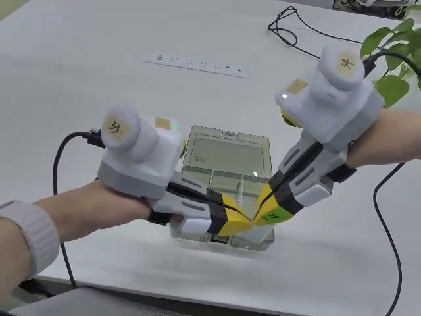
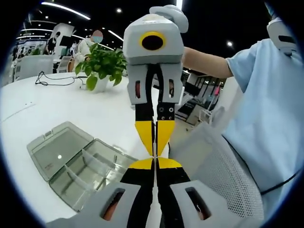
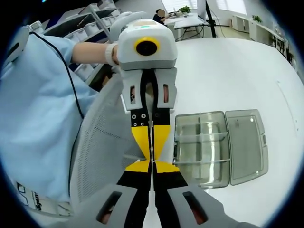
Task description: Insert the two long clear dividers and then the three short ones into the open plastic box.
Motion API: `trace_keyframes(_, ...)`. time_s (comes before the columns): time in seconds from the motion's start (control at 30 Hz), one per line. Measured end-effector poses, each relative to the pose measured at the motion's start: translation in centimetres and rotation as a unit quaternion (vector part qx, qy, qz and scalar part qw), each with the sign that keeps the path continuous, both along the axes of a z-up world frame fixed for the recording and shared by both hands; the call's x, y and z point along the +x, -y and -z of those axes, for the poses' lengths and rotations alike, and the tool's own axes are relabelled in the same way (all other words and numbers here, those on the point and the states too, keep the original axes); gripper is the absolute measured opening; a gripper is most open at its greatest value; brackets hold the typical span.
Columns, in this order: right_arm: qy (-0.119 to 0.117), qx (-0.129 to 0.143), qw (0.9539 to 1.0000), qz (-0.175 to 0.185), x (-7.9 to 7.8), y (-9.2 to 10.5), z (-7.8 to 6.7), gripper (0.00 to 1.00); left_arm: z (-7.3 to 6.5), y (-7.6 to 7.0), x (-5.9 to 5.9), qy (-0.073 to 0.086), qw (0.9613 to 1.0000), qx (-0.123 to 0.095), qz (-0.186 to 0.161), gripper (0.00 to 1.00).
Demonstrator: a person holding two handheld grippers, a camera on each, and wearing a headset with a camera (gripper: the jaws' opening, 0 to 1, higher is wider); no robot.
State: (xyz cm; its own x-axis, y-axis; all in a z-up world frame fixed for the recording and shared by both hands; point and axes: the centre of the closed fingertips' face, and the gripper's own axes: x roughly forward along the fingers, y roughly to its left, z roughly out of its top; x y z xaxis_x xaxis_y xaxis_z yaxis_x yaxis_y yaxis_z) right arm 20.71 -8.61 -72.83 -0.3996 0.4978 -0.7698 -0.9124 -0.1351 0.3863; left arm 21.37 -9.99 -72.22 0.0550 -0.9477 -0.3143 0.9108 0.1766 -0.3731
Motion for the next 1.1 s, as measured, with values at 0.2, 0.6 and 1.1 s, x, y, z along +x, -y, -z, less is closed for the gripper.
trace_keyframes(0.2,0.001,0.001,1.0000,0.001,0.3,-0.1,0.0,0.02,-0.3,-0.2,0.3,0.005,0.9997,-0.015,-0.016,0.00)
trace_keyframes(0.6,0.011,-0.012,0.9998,-0.013,0.3,-0.3,0.1,0.02,0.0,-0.3,0.0,0.016,0.9994,-0.013,-0.028,0.00)
trace_keyframes(1.1,0.060,-0.064,0.9955,0.037,3.6,1.2,1.7,0.02,1.6,-2.4,1.8,0.045,0.9954,0.028,-0.080,0.42)
